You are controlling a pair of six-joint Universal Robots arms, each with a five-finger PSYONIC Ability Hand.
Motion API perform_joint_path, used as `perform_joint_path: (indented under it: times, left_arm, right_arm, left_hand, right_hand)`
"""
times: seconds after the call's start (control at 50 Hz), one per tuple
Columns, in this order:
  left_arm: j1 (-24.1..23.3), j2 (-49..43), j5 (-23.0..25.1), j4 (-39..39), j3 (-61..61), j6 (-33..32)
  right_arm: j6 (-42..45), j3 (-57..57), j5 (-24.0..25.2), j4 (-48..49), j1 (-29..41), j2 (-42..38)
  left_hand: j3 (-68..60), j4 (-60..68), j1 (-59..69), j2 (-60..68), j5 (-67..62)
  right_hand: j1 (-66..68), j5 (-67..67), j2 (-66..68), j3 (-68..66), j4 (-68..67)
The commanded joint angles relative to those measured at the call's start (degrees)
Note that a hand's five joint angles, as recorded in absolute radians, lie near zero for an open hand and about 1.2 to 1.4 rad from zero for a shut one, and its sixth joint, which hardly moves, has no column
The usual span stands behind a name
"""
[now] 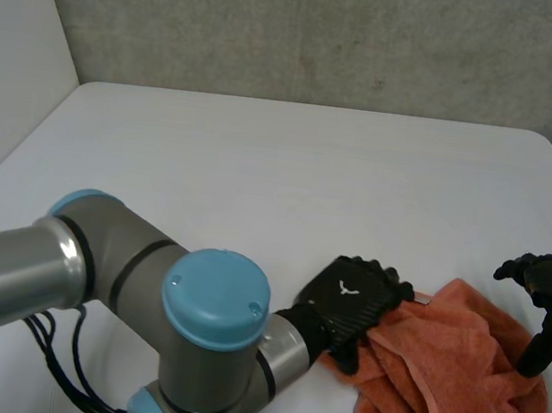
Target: Fold the laundry
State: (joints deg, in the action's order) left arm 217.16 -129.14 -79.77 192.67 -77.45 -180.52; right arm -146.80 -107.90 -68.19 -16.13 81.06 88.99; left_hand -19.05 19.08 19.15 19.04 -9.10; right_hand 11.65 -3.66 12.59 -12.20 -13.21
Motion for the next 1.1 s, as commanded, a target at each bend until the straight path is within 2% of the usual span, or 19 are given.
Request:
perform_joint_path:
  times: [0.02,0.08,0.16,0.18,0.22,0.24,0.26,0.28,0.38,0.56,0.72,0.74,0.76,0.78,0.8,0.82,0.86,0.92,1.1]
  left_arm:
    - [-1.3,-2.4,1.0,2.1,2.2,0.1]
    - [-1.4,-3.1,1.0,3.3,2.7,0.1]
    - [-1.4,-3.8,-0.5,5.2,3.4,0.0]
    - [-1.4,-3.8,-0.5,5.2,3.4,0.0]
    - [-1.3,-3.5,-3.0,6.1,3.4,-0.2]
    - [-1.3,-3.5,-3.0,6.1,3.4,-0.2]
    - [-1.2,-2.8,-5.0,6.6,3.4,-0.4]
    - [-1.2,-2.8,-5.0,6.6,3.4,-0.4]
    - [-0.2,6.2,-10.1,6.8,0.9,-4.0]
    - [4.5,21.3,-11.5,6.8,-6.3,-10.4]
    - [13.8,30.2,-20.5,6.9,-14.6,-16.2]
    - [15.7,31.0,-21.3,6.8,-16.3,-17.3]
    - [17.2,31.7,-21.4,6.8,-18.0,-18.3]
    - [17.2,31.7,-21.4,6.8,-18.0,-18.3]
    - [18.4,32.1,-21.4,6.9,-19.6,-19.1]
    - [18.4,32.1,-21.4,6.9,-19.6,-19.1]
    - [20.0,32.5,-21.6,7.2,-21.6,-19.9]
    - [21.6,32.0,-21.6,8.0,-21.6,-20.0]
    - [23.7,24.5,-21.0,10.8,-18.0,-21.1]
  right_arm:
    - [2.5,-2.0,1.9,0.0,-1.3,-0.6]
    - [3.3,-3.0,1.7,0.1,-1.0,-2.1]
    - [2.9,-2.9,2.2,2.0,-0.9,-6.5]
    - [2.9,-2.9,2.2,2.0,-0.9,-6.6]
    - [2.7,-2.2,2.9,4.3,-0.7,-9.3]
    - [2.7,-2.2,2.9,4.4,-0.7,-9.3]
    - [2.5,-1.4,3.1,5.7,-0.5,-10.1]
    - [2.1,0.3,3.4,7.0,0.2,-10.7]
    - [-2.5,9.0,3.2,8.1,6.4,-10.9]
    - [-18.9,28.5,3.5,8.9,17.8,-11.4]
    - [-22.0,42.8,1.3,12.6,35.2,-25.7]
    - [-21.9,45.0,-0.5,12.5,38.3,-27.9]
    - [-21.7,46.4,-3.5,12.0,39.9,-29.7]
    - [-21.7,46.4,-3.5,12.0,39.9,-29.8]
    - [-21.2,46.9,-7.5,11.1,40.4,-30.6]
    - [-21.2,46.9,-7.6,11.1,40.4,-30.6]
    - [-21.1,45.8,-15.8,9.5,40.9,-29.3]
    - [-21.8,41.8,-20.7,8.1,40.8,-25.5]
    - [-23.4,27.7,-20.8,7.1,41.5,-15.5]
  left_hand:
    - [-15.6,15.5,15.5,15.6,-15.5]
    - [-24.6,24.6,24.5,24.6,-24.6]
    - [-51.3,51.3,51.2,51.3,-51.3]
    - [-51.4,51.4,51.3,51.4,-51.3]
    - [-60.9,60.9,60.9,61.0,-60.9]
    - [-60.9,60.9,60.9,61.0,-60.9]
    - [-60.9,60.9,60.9,61.0,-60.9]
    - [-60.9,60.9,60.9,61.0,-60.9]
    - [-60.9,60.9,60.9,61.0,-60.9]
    - [-60.9,60.9,60.9,61.0,-60.9]
    - [-60.9,60.9,60.9,61.0,-60.9]
    - [-60.9,60.9,60.9,61.0,-60.9]
    - [-60.9,60.9,60.9,61.0,-60.9]
    - [-60.9,60.9,60.9,61.0,-60.9]
    - [-60.9,60.9,60.9,61.0,-60.9]
    - [-60.9,60.9,60.9,61.0,-60.9]
    - [-60.9,60.9,60.9,61.0,-60.9]
    - [-60.9,60.9,60.9,61.0,-60.9]
    - [-60.9,60.9,60.9,61.0,-60.9]
  right_hand:
    - [-1.7,3.7,-2.6,2.2,3.2]
    - [1.8,0.2,0.9,-1.3,-0.2]
    - [24.2,-22.2,23.3,-23.7,-22.7]
    - [24.3,-22.3,23.4,-23.8,-22.8]
    - [50.9,-48.9,50.0,-50.4,-49.4]
    - [51.1,-49.1,50.1,-50.5,-49.5]
    - [68.2,-66.2,67.2,-67.6,-66.6]
    - [68.3,-66.3,67.4,-67.8,-66.8]
    - [68.3,-66.3,67.4,-67.8,-66.8]
    - [68.3,-66.3,67.4,-67.8,-66.8]
    - [68.3,-66.3,67.4,-67.8,-66.8]
    - [49.4,-47.4,48.5,-48.9,-47.9]
    - [19.3,-17.2,18.3,-18.7,-17.7]
    - [19.0,-16.9,18.0,-18.4,-17.4]
    - [5.5,-3.5,4.5,-4.9,-3.9]
    - [5.3,-3.3,4.4,-4.8,-3.8]
    - [3.8,-1.8,2.9,-3.3,-2.3]
    - [3.6,-1.6,2.7,-3.1,-2.1]
    - [5.7,-3.7,4.7,-5.1,-4.1]
